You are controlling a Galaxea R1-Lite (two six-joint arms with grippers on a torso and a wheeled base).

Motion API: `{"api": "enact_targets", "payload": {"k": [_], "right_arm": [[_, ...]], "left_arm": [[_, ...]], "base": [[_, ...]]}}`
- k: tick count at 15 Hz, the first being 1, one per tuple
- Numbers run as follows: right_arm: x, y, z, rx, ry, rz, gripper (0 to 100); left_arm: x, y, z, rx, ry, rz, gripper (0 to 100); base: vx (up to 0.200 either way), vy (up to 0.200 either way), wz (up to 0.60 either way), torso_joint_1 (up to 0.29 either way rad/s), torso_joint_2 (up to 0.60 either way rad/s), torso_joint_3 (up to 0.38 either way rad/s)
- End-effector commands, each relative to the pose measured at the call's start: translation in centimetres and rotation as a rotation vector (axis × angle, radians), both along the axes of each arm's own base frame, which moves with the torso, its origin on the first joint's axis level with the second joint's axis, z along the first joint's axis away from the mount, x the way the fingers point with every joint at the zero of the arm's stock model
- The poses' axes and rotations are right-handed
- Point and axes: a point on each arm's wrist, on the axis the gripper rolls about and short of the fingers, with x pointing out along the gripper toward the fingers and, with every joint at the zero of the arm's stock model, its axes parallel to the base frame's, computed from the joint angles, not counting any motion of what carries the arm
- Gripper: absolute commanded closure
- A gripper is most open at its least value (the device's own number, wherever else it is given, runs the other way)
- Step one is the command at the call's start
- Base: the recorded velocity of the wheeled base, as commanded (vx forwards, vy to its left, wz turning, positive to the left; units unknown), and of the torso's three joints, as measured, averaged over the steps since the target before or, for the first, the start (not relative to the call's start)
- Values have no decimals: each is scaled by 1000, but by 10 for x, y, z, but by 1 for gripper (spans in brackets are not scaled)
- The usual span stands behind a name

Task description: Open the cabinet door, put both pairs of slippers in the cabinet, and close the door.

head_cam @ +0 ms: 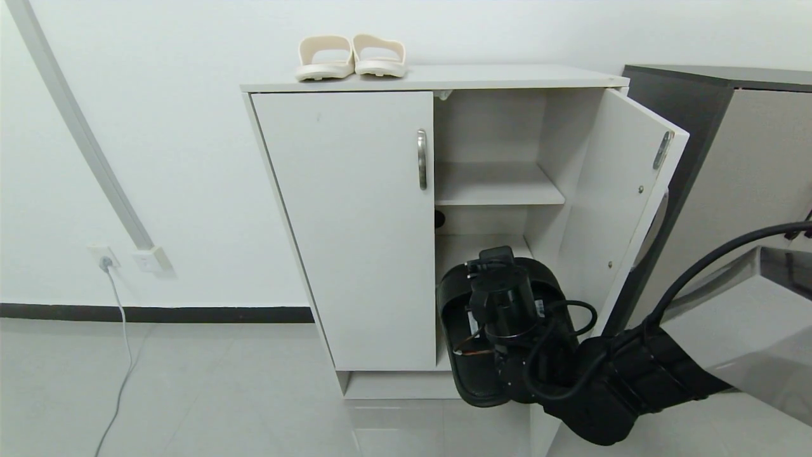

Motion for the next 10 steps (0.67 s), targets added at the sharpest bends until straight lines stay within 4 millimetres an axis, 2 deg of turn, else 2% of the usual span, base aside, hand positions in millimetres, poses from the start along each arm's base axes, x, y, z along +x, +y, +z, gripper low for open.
{"api": "enact_targets", "payload": {"k": [1,5,10], "right_arm": [[-4,-6,5,3,-3,-2,100],[-10,-18,2,-11,12,-12,100],[-12,-47,1,-30,30,-64,100]], "left_arm": [[0,0,0,-1,2,1,100],[0,0,0,-1,2,1,100],[0,0,0,-1,0,1,100]], "base": [[0,0,0,0,0,0],[0,0,0,0,0,0],[0,0,0,0,0,0]]}}
